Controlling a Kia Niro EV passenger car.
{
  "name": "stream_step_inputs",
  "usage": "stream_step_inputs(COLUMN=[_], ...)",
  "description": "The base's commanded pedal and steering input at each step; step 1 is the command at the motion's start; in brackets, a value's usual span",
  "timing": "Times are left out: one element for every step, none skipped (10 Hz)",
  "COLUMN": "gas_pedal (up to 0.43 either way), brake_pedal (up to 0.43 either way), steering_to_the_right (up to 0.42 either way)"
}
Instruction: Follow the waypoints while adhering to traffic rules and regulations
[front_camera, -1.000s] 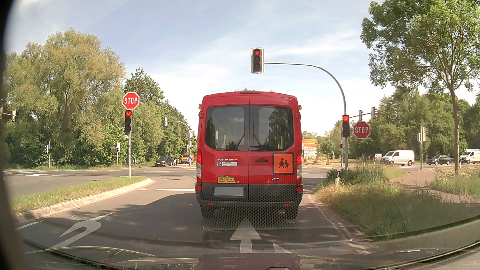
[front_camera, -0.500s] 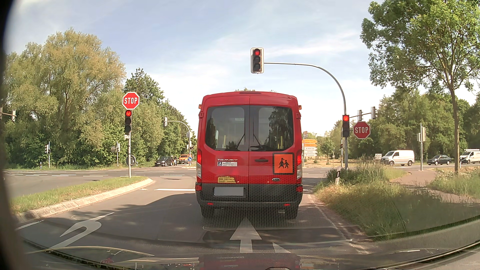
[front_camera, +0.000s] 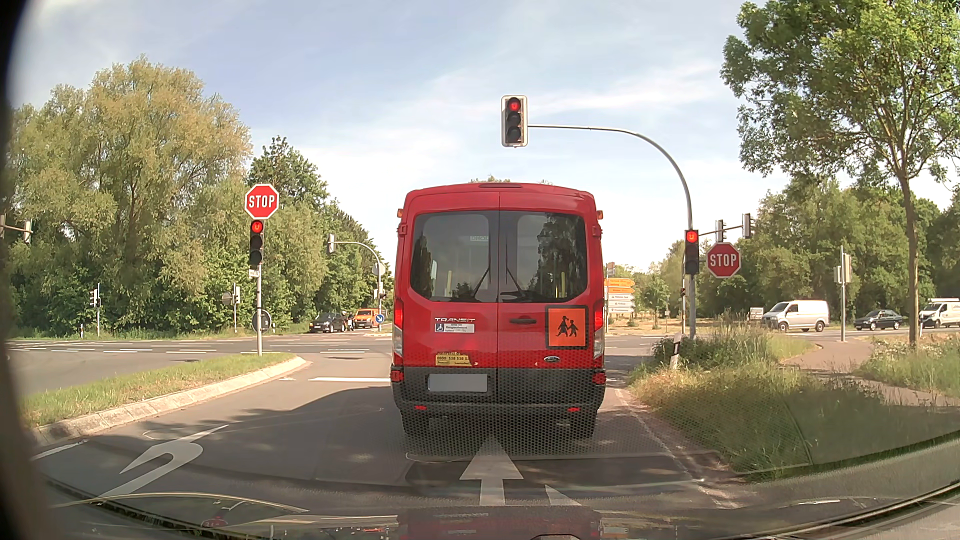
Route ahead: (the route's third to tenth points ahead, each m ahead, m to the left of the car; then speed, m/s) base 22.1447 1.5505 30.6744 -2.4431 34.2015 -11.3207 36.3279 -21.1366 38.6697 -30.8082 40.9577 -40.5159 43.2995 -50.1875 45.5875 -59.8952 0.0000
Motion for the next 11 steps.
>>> stream_step_inputs(gas_pedal=[0.000,0.000,0.000,0.000,0.000,0.000,0.000,0.000,0.000,0.000,0.000], brake_pedal=[0.201,0.195,0.201,0.201,0.201,0.201,0.195,0.201,0.201,0.195,0.201], steering_to_the_right=[-0.010,-0.010,-0.010,-0.010,-0.010,-0.010,-0.010,-0.010,-0.010,-0.010,-0.010])
